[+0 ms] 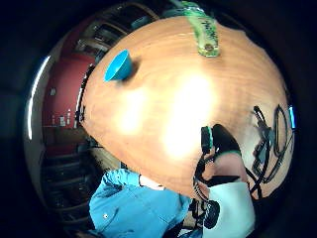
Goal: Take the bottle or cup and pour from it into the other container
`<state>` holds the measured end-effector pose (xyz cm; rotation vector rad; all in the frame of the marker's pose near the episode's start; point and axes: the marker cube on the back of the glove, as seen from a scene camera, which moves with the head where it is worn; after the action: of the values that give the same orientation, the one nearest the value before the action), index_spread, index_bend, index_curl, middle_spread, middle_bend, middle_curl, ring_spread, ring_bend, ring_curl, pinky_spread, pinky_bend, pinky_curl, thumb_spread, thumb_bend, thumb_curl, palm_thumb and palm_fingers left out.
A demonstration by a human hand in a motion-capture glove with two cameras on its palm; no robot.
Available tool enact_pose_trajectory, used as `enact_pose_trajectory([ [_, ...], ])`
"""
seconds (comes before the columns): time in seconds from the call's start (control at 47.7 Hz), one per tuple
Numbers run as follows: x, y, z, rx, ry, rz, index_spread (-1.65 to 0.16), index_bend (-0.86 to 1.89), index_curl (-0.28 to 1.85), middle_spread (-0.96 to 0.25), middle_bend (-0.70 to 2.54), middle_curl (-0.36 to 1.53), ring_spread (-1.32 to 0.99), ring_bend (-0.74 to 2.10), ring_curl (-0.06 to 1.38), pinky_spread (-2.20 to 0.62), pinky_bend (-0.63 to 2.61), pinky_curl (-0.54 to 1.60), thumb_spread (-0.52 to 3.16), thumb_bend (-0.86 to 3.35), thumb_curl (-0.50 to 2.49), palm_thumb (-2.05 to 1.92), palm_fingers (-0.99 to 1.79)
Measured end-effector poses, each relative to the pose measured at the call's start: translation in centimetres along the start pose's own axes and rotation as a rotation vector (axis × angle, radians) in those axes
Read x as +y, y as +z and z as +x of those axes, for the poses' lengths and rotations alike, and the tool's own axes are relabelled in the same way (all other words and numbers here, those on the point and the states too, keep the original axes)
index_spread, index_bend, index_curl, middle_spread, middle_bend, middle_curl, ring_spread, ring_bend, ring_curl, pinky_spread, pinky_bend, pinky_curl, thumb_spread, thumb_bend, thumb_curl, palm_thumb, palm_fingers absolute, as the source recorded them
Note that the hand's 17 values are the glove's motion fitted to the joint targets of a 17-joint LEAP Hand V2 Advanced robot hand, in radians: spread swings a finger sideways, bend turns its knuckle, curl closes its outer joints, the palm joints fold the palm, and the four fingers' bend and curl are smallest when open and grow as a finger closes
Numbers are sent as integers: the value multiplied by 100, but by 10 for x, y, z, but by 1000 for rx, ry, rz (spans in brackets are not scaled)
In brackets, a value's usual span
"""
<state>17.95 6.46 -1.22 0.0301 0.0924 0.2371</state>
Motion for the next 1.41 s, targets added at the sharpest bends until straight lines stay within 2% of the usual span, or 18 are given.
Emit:
enact_pose_trajectory([
  [0.252, -16, -7, 45, 30, 75, 49, -37, 11, 26, 2, 18, 30, 12, 32, 28, 28, 43, 26, 93, -4, 45, 85, 24],
  [0.42, -40, -8, 63, -58, 152, 120, -35, 9, 22, 4, 19, 30, 13, 35, 29, 28, 51, 29, 92, -4, 44, 78, 16],
  [0.567, -64, -4, 69, -211, 189, 197, -31, 7, 18, 7, 21, 31, 14, 40, 30, 28, 57, 30, 92, -4, 43, 73, 11],
  [0.692, -85, 4, 69, -333, 241, 339, -29, 8, 16, 10, 20, 32, 15, 42, 31, 28, 66, 32, 92, -5, 41, 68, 3],
  [0.986, -121, 9, 54, -682, 286, 532, -25, 11, 15, 14, 23, 33, 16, 47, 31, 27, 71, 32, 90, -3, 40, 65, 2],
  [1.406, -154, 16, 18, -975, 222, 761, -23, 12, 17, 14, 22, 33, 15, 50, 31, 27, 76, 32, 89, -3, 39, 63, 3],
])
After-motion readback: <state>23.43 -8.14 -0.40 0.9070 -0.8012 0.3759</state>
